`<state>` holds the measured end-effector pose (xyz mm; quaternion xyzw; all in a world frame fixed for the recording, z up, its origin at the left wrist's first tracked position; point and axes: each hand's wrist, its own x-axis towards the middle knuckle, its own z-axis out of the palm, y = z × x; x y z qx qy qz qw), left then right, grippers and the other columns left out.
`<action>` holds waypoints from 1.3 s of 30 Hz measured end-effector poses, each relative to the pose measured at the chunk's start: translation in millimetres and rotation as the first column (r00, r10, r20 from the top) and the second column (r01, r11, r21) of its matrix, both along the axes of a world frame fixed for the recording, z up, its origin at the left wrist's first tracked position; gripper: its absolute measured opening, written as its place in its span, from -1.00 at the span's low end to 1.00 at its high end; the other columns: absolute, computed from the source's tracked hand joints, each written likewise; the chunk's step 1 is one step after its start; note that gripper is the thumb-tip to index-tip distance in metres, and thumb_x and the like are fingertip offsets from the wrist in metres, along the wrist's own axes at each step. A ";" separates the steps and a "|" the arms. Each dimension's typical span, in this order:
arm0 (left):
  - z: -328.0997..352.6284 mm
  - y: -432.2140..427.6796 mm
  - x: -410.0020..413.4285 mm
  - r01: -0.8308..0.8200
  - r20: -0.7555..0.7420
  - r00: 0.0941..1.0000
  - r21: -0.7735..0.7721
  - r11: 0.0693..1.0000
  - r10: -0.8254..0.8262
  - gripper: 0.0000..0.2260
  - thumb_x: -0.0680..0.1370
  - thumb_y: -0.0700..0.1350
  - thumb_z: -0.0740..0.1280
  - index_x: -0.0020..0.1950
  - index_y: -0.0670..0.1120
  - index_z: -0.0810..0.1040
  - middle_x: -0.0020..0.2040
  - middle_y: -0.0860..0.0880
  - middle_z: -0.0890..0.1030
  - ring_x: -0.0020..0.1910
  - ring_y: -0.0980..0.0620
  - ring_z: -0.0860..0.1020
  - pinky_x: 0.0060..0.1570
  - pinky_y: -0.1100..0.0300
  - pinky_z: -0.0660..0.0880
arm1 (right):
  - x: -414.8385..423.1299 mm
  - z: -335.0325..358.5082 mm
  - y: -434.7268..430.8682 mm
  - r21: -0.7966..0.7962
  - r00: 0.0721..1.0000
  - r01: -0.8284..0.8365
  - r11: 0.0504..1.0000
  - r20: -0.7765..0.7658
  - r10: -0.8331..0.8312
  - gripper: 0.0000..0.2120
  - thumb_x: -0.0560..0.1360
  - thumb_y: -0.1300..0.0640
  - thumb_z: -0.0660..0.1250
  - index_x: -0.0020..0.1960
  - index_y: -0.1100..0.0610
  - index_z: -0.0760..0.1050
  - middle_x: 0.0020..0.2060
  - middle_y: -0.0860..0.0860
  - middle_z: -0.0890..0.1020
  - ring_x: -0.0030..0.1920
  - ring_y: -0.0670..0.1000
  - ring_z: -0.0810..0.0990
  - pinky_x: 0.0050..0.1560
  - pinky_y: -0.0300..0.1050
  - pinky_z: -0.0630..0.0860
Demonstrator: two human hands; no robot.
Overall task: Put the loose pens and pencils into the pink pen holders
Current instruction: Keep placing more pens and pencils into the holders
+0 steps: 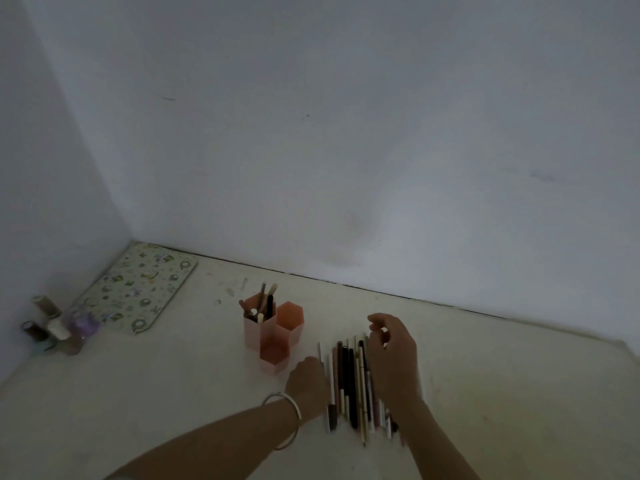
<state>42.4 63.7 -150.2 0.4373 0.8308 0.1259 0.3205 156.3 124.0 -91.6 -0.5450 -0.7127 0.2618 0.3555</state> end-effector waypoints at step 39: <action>88.1 -2.6 -175.6 -0.326 0.187 0.945 0.551 0.768 0.268 -0.90 0.47 -0.15 0.37 -0.12 -0.01 0.46 -0.25 0.06 0.61 -0.29 0.11 0.60 -0.34 0.29 0.47 | -110.3 74.7 -2.7 0.232 0.942 -0.063 0.971 -0.308 0.134 -0.56 0.47 0.27 0.29 0.26 -0.07 0.35 -0.37 0.03 0.48 -0.40 -0.10 0.42 -0.39 -0.37 0.40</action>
